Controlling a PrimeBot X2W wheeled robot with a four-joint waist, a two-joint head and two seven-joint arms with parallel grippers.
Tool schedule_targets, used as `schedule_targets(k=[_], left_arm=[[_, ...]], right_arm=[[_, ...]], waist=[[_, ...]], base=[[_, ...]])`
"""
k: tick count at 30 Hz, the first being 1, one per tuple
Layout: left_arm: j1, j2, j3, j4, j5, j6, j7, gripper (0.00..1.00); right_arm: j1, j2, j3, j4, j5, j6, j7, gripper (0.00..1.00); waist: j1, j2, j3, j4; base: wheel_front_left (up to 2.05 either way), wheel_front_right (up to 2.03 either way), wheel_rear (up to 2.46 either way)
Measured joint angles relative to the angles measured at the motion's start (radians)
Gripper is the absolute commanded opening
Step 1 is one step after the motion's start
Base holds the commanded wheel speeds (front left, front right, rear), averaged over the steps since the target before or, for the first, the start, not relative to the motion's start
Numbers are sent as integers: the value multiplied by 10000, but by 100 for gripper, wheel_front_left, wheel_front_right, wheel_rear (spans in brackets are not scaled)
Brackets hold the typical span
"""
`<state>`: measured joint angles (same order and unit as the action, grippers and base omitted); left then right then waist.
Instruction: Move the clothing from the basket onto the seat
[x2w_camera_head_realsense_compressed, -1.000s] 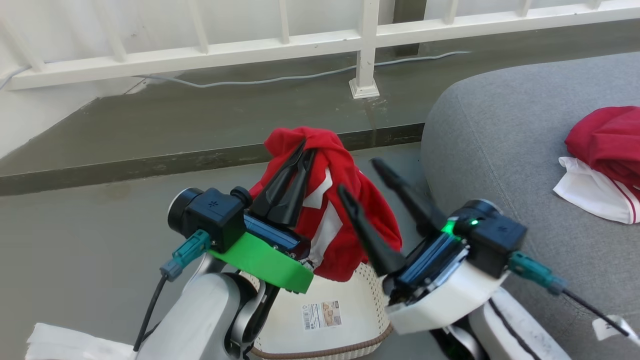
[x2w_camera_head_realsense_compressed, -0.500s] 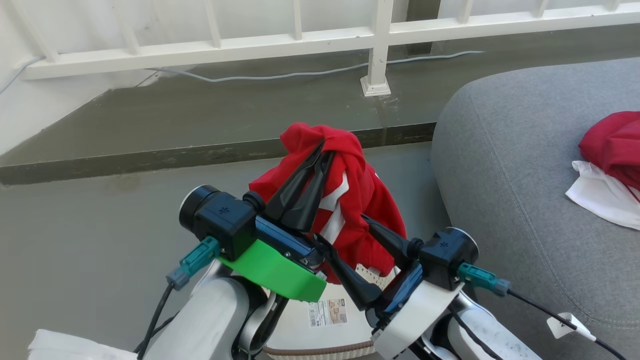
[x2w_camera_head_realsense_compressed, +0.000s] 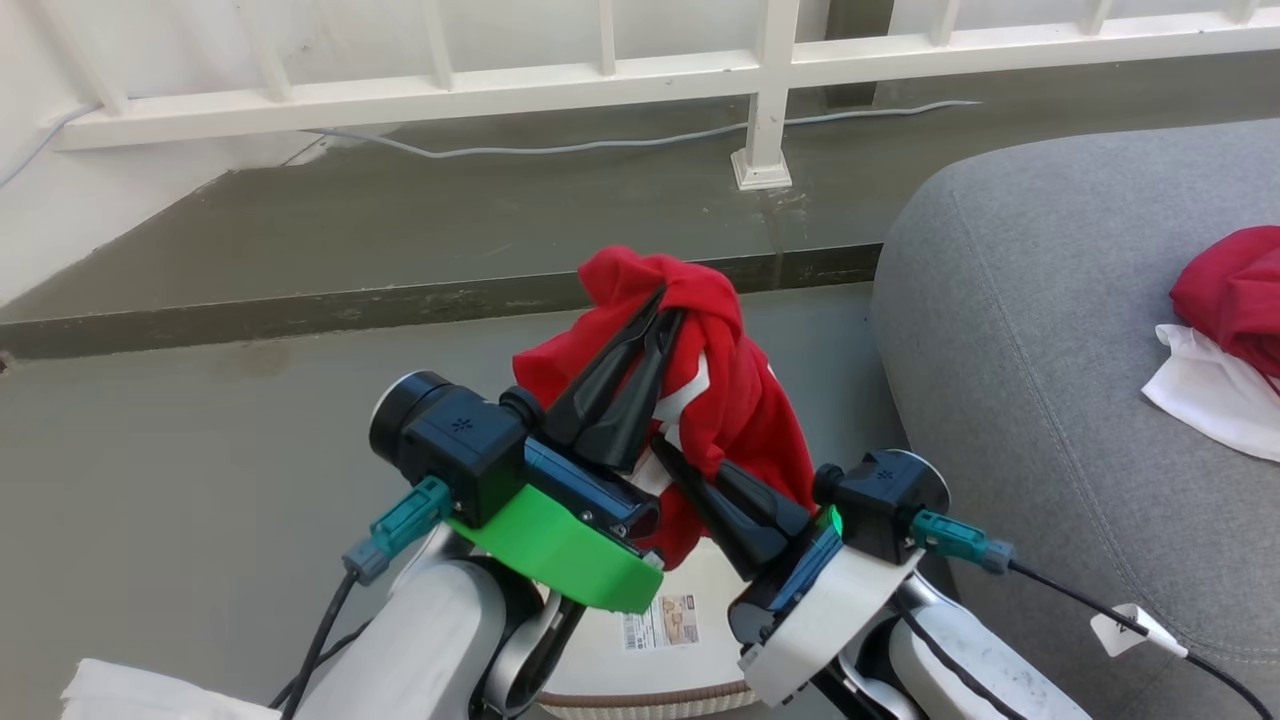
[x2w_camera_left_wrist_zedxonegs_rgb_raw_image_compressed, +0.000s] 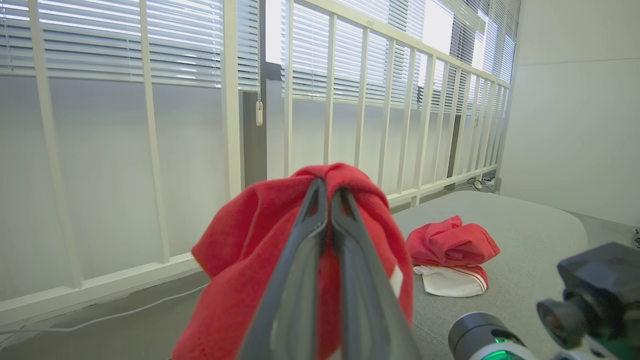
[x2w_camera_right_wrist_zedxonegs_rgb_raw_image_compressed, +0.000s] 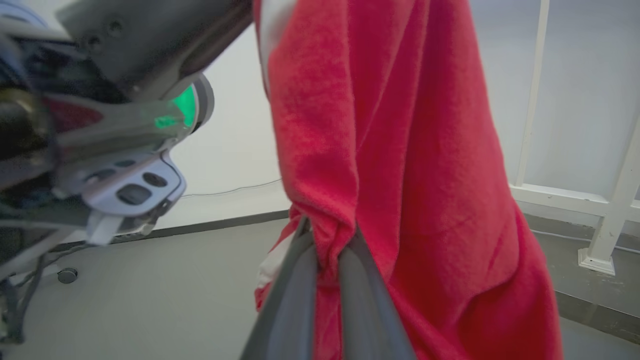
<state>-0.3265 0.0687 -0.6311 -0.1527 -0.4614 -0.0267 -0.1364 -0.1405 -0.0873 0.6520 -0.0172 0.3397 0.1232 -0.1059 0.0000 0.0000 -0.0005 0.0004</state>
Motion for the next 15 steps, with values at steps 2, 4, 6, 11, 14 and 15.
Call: schedule_targets(k=[2, 4, 6, 11, 14, 15], left_arm=[[2, 56, 8, -134, 88, 0, 31, 0], [2, 96, 58, -196, 125, 0, -8, 0], [5, 107, 13, -194, 134, 0, -8, 12], [28, 146, -132, -240, 322, -6, -8, 100], [32, 155, -169, -288, 368, -8, -23, 100], [36, 173, -174, -291, 368, -8, -23, 100]], right_arm=[[-36, 6, 6, 33, 148, 0, -33, 0], [-196, 23, -29, 82, 203, 0, -128, 0], [-293, 38, -151, 109, 228, 0, -213, 0], [-415, -2, -382, 186, 226, 0, -357, 0], [-488, -73, -545, 236, 224, 0, -441, 0], [-550, -86, -606, 238, 224, 0, -447, 0]], waist=[[0, 0, 22, -21], [0, 0, 33, -81], [0, 0, 44, -123], [0, 1, 38, -226], [0, 0, 37, -257], [0, 0, 35, -269]], base=[[0, 0, 0], [0, 0, 0], [0, 0, 0], [0, 0, 0], [0, 0, 0], [0, 0, 0]])
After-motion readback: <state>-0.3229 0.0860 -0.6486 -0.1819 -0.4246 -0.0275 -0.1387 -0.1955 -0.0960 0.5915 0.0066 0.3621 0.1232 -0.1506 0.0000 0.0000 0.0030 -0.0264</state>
